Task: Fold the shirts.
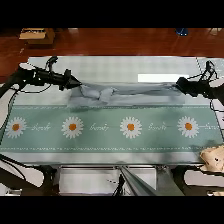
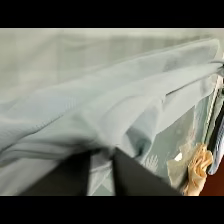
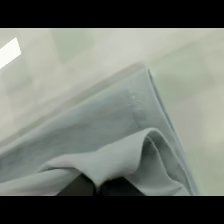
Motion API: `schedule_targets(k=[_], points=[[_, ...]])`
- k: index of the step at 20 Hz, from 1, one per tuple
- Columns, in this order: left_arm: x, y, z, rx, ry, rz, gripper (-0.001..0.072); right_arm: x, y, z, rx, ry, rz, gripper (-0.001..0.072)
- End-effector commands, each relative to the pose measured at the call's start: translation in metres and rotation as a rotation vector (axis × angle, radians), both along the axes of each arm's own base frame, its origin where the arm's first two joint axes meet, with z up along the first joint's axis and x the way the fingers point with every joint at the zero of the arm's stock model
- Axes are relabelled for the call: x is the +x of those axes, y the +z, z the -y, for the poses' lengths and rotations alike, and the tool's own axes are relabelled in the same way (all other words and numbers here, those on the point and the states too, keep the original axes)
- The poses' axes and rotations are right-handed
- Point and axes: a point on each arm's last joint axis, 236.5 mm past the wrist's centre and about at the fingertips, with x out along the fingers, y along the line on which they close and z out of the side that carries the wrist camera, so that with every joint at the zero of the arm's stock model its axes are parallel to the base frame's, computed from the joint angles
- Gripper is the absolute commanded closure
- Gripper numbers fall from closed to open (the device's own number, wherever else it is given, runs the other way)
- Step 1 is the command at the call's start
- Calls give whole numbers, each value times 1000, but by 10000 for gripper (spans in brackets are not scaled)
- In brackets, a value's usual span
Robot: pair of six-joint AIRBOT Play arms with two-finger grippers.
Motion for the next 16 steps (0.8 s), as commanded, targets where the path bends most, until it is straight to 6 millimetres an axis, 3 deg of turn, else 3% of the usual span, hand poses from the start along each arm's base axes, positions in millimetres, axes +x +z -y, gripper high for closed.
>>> schedule_targets(k=[1, 2, 3, 4, 6, 8, 10, 12, 16], points=[[-10, -11, 0, -32, -34, -63, 261, 6, -1, 4, -28, 13, 16, 422], [-12, -7, -2, -42, -45, -66, 159, 9, 7, 4, -48, 38, 32, 314], [-16, -1, -6, -54, -58, -71, 159, 12, 21, 7, -89, 75, 56, 270], [-19, 4, -9, -65, -66, -75, 159, 15, 36, 15, -146, 103, 76, 270], [-27, 15, -16, -85, -83, -83, 159, 13, 66, 51, -322, 105, 85, 271], [-35, 22, -17, -104, -111, -96, 159, -8, 67, 95, -401, -2, -21, 265], [-41, 24, -14, -113, -136, -104, 160, -35, 48, 117, -321, -104, -133, 218], [-42, 24, -9, -112, -150, -98, 161, -42, 24, 105, -114, -139, -175, 162], [-46, 24, 3, -109, -188, -86, 161, -13, -1, 56, 244, -113, -107, 121]])
